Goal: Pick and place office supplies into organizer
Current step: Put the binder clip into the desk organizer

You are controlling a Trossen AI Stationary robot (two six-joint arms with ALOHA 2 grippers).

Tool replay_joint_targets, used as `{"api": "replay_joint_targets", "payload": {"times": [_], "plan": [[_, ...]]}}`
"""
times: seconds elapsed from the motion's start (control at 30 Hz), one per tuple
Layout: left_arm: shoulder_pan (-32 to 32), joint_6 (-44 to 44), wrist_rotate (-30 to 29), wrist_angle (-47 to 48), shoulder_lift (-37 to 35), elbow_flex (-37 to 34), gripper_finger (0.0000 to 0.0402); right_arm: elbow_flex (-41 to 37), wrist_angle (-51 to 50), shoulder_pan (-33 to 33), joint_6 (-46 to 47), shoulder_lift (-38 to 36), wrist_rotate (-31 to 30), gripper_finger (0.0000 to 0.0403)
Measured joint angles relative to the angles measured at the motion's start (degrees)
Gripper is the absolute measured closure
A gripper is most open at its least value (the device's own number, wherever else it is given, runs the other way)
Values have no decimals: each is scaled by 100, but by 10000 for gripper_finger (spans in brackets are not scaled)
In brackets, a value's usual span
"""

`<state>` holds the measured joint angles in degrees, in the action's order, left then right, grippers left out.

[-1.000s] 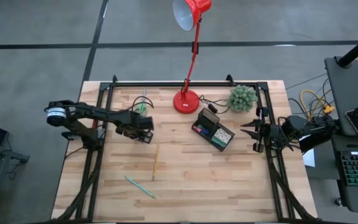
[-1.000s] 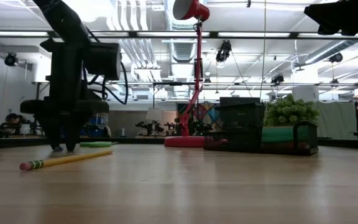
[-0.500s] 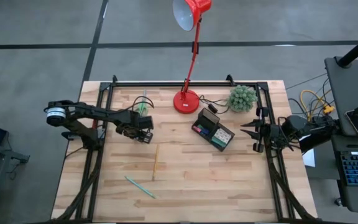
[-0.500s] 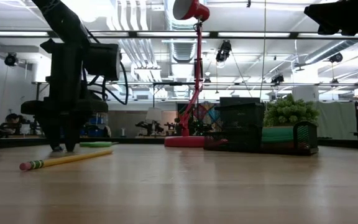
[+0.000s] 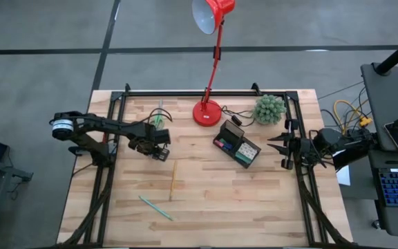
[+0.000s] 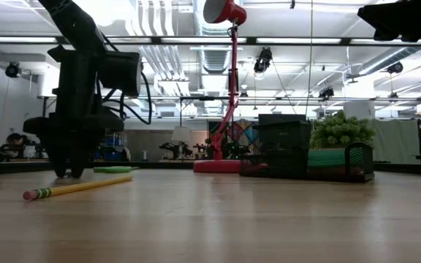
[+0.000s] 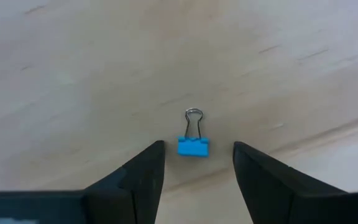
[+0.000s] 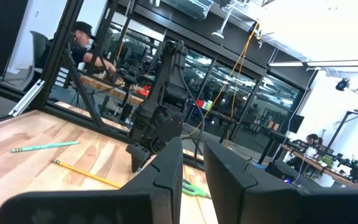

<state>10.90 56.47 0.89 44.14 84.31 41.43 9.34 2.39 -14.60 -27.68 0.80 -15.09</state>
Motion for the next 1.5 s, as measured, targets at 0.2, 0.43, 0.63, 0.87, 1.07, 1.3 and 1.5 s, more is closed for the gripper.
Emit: {"api": "replay_joint_targets", "payload": {"times": [0.2, 0.43, 0.63, 0.87, 1.07, 1.3, 1.5], "plan": [[36, -5, -40, -22, 29, -15, 226, 0, 0, 1, 0, 0, 0, 346], [41, -170, 15, -10, 244, -16, 230, 0, 0, 1, 0, 0, 0, 346], [41, -293, 23, -18, 356, -9, 274, 0, 1, 0, 1, 0, -1, 346], [42, -484, 57, -16, 356, -14, 330, 0, 0, -1, 0, 0, -1, 346], [52, -502, 97, -15, 356, -13, 359, 0, 0, 1, 0, 0, 0, 346], [53, -656, 154, -5, 339, -8, 361, 0, 0, 0, 0, 0, -1, 346], [54, -778, 159, 57, 156, 105, 361, 0, 1, 0, -63, 0, -2, 346]]}}
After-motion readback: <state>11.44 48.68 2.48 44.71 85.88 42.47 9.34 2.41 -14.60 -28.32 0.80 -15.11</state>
